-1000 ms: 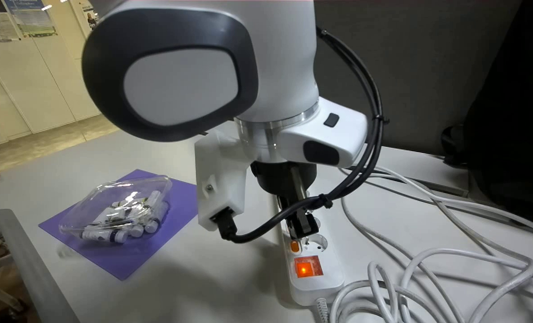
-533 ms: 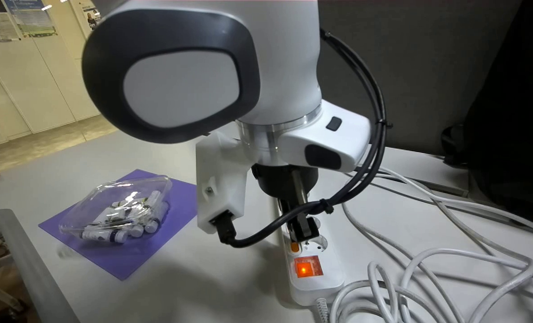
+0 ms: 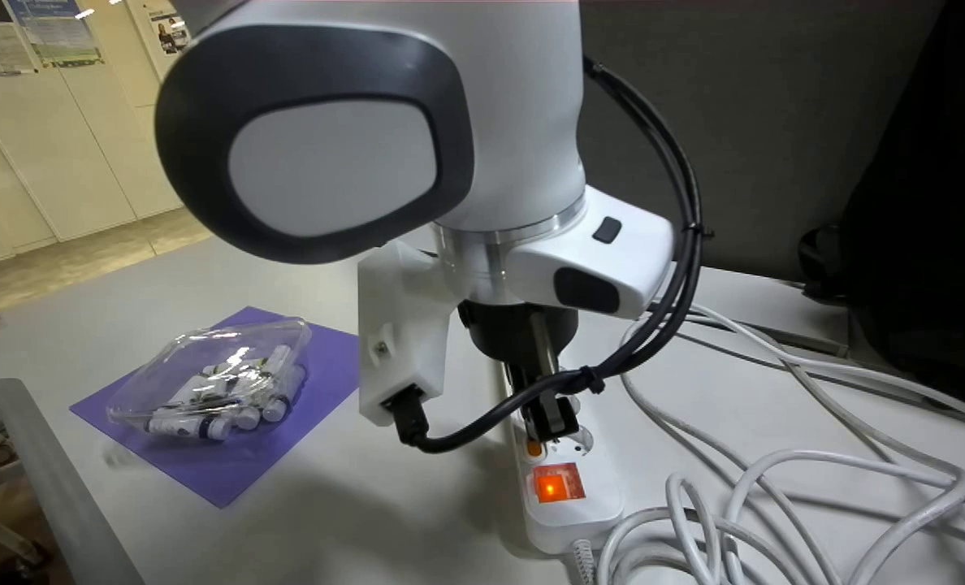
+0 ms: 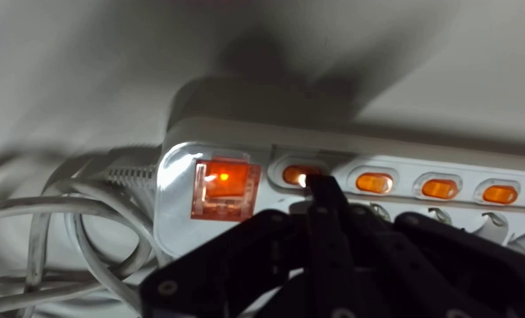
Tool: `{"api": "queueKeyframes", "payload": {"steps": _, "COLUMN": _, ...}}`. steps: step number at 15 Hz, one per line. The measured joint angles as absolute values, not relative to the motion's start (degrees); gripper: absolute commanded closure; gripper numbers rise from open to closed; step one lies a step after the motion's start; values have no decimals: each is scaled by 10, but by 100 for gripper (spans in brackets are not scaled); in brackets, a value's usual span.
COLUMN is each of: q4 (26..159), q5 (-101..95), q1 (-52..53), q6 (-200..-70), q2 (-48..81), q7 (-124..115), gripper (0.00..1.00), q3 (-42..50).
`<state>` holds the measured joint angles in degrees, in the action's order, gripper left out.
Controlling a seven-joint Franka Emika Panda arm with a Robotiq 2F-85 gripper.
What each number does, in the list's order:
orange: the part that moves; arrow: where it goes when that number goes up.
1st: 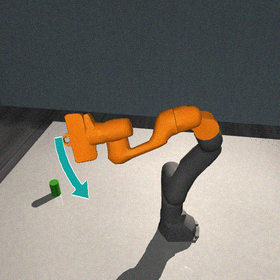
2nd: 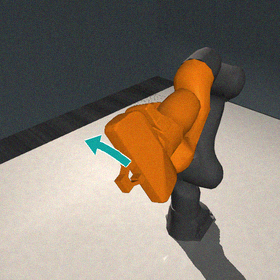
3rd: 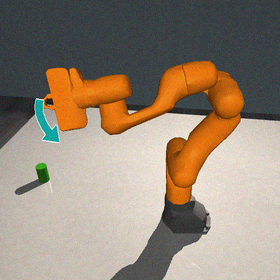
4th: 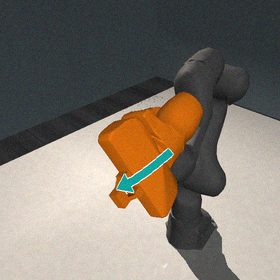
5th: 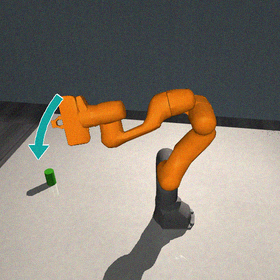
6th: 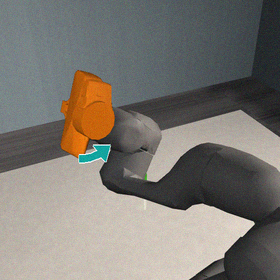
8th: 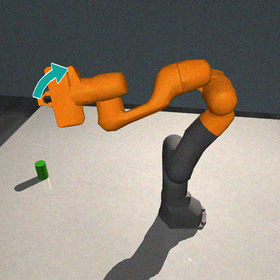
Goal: Turn on the switch of the first slot of the adapter
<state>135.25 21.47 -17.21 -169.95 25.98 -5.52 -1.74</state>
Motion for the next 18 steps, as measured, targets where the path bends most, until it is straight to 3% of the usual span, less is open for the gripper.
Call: {"api": "queueKeyframes", "payload": {"steps": 18, "q4": 1322, "q5": 202, "q1": -144, "q6": -1697, "q2": 279, "q7": -57, "gripper": 100, "q3": 3}}
